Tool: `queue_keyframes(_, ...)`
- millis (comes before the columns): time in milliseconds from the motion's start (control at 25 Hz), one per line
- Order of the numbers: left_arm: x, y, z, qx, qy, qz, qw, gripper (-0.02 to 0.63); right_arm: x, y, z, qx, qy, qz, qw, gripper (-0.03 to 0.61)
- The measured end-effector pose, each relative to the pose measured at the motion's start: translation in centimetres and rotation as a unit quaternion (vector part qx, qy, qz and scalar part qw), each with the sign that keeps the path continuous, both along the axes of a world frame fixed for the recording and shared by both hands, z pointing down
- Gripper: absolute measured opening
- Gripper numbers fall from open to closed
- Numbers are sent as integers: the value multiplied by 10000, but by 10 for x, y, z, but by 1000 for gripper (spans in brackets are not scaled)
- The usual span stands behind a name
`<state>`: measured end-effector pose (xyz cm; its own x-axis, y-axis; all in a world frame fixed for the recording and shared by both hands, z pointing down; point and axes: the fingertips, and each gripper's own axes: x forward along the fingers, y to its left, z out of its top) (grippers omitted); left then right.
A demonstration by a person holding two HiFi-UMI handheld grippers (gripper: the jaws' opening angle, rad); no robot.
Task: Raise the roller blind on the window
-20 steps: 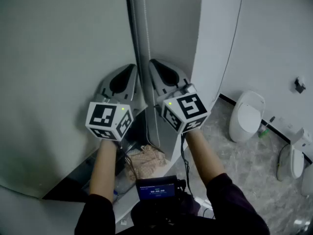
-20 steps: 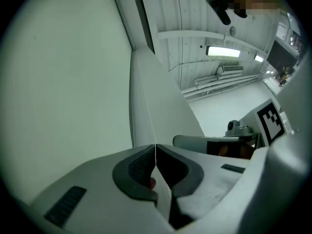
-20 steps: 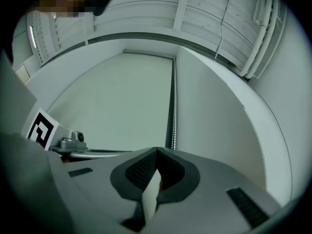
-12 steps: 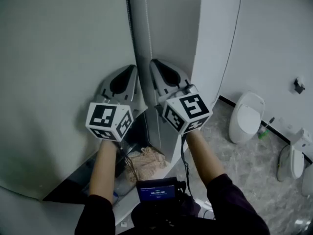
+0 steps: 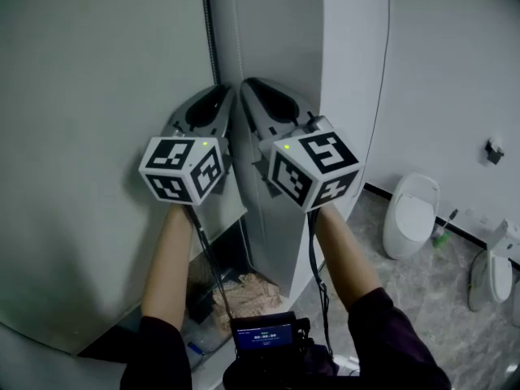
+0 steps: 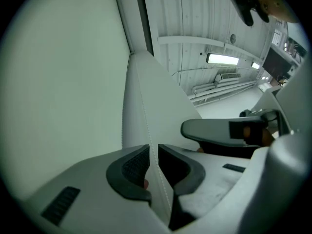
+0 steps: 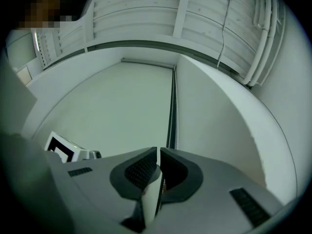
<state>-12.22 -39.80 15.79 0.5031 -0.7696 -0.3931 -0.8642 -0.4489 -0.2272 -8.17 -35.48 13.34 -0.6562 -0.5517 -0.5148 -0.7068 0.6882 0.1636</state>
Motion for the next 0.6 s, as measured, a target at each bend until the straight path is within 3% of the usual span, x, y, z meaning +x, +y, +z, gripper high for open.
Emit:
queue_keyframes(80, 6, -11, -14, -78, 5, 77, 9999, 31, 6, 6, -12, 37, -103, 20, 9999, 9)
queue_keyframes(200, 17, -31, -31, -240, -121, 157, 9995, 106, 11, 8, -20, 66, -127, 68, 9999, 9)
queue_keyframes(400, 22, -43, -51, -333, -153, 133, 9992, 96, 21, 6, -25, 113, -118, 167, 9997, 9)
queue_keyframes(440, 20, -43, -52, -307, -164, 76, 9994, 38, 23, 5, -27, 119, -123, 174, 9997, 9)
queue_keyframes(600, 17, -37, -43, -176, -278, -62, 9994, 20, 18, 3, -31, 94, -69, 113, 9999, 11)
